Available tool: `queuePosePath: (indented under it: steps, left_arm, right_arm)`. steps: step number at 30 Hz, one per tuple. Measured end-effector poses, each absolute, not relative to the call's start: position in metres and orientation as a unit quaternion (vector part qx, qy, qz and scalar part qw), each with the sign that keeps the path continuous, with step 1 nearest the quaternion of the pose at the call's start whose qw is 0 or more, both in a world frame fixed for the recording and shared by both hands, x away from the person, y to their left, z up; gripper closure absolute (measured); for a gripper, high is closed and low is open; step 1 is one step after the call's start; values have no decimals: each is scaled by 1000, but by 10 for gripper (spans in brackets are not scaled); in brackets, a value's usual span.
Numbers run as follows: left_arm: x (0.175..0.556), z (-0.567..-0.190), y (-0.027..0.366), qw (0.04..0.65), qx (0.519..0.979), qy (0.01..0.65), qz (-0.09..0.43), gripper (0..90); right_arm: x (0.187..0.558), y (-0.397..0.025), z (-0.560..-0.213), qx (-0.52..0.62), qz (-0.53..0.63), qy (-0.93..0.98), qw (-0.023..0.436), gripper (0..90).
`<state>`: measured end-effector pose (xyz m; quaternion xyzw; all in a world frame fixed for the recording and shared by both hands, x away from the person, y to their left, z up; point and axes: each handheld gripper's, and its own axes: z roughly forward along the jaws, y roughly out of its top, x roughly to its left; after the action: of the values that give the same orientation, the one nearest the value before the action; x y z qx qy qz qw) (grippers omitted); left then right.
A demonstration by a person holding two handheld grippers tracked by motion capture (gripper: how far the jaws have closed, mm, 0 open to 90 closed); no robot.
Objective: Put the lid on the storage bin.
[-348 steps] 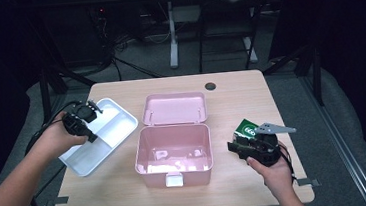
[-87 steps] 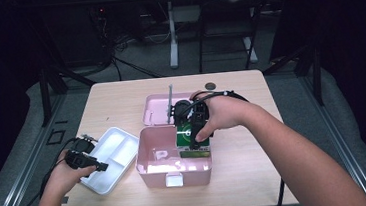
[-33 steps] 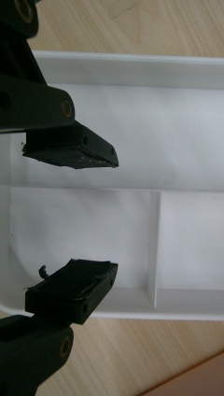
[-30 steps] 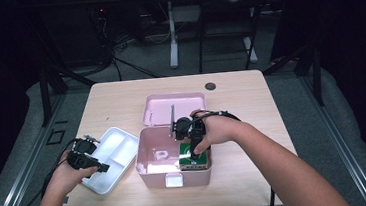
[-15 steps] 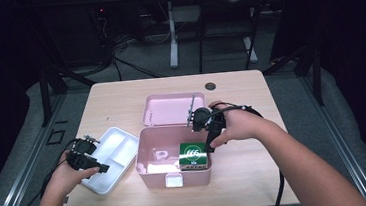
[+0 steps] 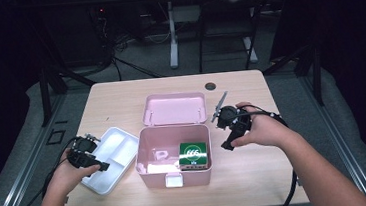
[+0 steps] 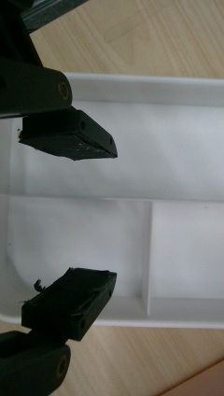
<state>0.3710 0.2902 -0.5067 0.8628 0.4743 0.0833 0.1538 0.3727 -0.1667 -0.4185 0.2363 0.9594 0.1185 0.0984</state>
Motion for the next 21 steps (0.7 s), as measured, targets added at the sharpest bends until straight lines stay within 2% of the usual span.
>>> queuePosePath:
  steps: [3, 10, 13, 15, 18, 21]
  left_arm:
    - [373, -505, 291, 162, 863, 471, 84, 341]
    - [381, -504, 293, 166, 870, 459, 71, 443]
    - [385, -503, 291, 152, 875, 454, 70, 476]
    - [389, -502, 290, 141, 876, 458, 57, 497]
    - [393, -502, 288, 128, 878, 456, 71, 489]
    - [398, -506, 285, 110, 884, 450, 64, 506]
  right_arm:
    - [371, -176, -427, 257, 129, 953, 101, 224]
    - [369, -199, -452, 317, 152, 929, 117, 255]
    - [365, -208, -464, 358, 188, 908, 105, 344]
    - [358, -211, -471, 366, 207, 900, 115, 384]
    - [349, -213, -481, 380, 208, 892, 133, 412]
    - [343, -218, -487, 404, 228, 876, 131, 427]
